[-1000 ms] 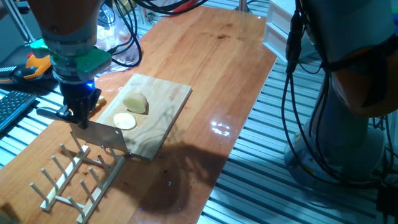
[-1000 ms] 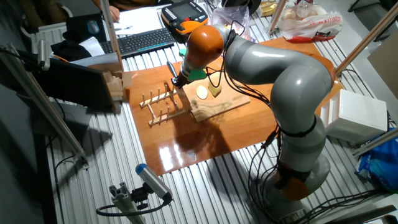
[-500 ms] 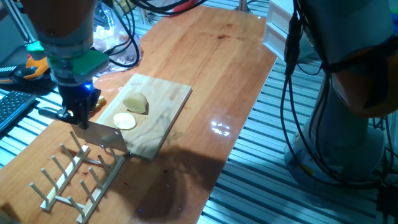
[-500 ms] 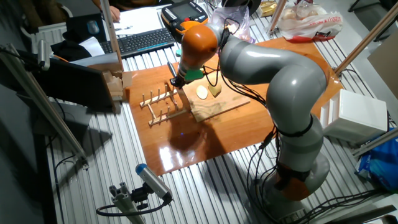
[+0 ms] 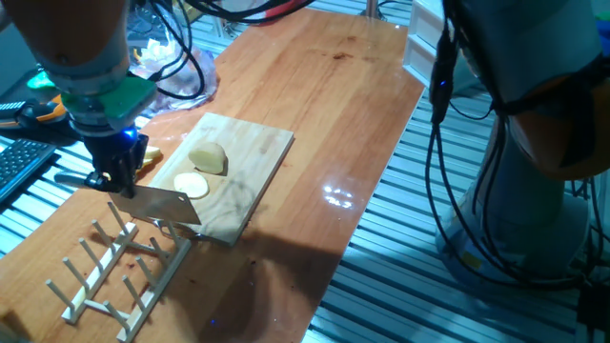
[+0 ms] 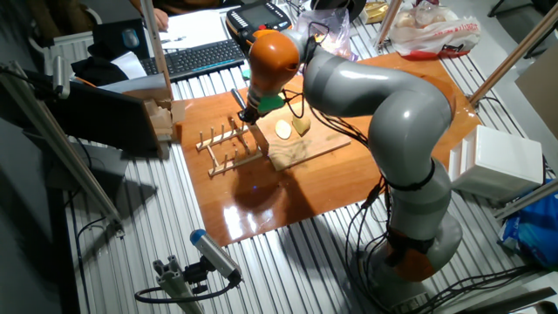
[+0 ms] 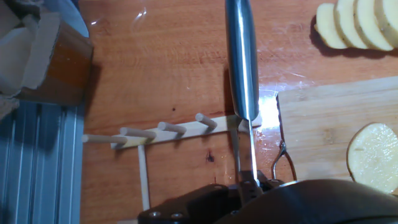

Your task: Chop the potatoes

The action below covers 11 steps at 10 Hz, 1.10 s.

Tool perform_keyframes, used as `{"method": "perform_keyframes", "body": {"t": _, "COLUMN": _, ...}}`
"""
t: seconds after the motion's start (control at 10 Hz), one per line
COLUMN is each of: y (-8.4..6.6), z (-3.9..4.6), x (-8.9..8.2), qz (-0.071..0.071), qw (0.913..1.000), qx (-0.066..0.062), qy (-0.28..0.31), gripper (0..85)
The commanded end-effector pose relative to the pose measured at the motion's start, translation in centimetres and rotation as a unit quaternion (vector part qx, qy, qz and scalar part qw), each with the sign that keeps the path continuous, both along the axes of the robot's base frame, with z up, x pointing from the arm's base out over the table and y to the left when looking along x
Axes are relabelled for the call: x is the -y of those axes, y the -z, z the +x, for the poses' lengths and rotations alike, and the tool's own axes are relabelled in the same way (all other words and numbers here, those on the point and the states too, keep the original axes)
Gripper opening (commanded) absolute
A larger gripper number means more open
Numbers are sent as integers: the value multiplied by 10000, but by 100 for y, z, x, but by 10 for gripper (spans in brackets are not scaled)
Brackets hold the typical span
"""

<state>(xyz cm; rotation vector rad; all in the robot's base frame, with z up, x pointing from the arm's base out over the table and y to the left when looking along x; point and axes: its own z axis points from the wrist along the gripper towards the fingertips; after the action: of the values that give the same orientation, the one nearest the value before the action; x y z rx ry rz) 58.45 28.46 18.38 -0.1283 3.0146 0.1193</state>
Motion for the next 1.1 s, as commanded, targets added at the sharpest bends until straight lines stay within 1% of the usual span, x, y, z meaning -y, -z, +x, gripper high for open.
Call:
{"method": "perform_keyframes", "body": {"t": 0.0, "y": 0, "z": -2, "x": -4, "qz": 7, "qw": 10000, "qx": -4, "qy": 47, "gripper": 0}}
{"method": "perform_keyframes", "body": {"t": 0.2, "y": -3, "z": 0, "x": -22, "qz": 62, "qw": 9997, "qx": -125, "qy": 197, "gripper": 0}}
{"method": "perform_keyframes", "body": {"t": 0.3, "y": -6, "z": 21, "x": -89, "qz": 94, "qw": 9996, "qx": -144, "qy": 218, "gripper": 0}}
{"method": "perform_keyframes", "body": {"t": 0.4, "y": 11, "z": 66, "x": -142, "qz": 138, "qw": 9996, "qx": -142, "qy": 195, "gripper": 0}}
{"method": "perform_keyframes", "body": {"t": 0.5, "y": 45, "z": 123, "x": -167, "qz": 190, "qw": 9997, "qx": -135, "qy": 110, "gripper": 0}}
{"method": "perform_keyframes", "body": {"t": 0.6, "y": 100, "z": 195, "x": -201, "qz": 239, "qw": 9997, "qx": -92, "qy": 60, "gripper": 0}}
{"method": "perform_keyframes", "body": {"t": 0.7, "y": 156, "z": 259, "x": -222, "qz": 228, "qw": 9997, "qx": -58, "qy": 33, "gripper": 0}}
{"method": "perform_keyframes", "body": {"t": 0.8, "y": 217, "z": 295, "x": -240, "qz": 226, "qw": 9997, "qx": -25, "qy": 14, "gripper": 0}}
{"method": "perform_keyframes", "body": {"t": 0.9, "y": 266, "z": 308, "x": -256, "qz": 178, "qw": 9998, "qx": 22, "qy": 4, "gripper": 0}}
{"method": "perform_keyframes", "body": {"t": 1.0, "y": 322, "z": 320, "x": -265, "qz": 98, "qw": 9999, "qx": 63, "qy": -23, "gripper": 0}}
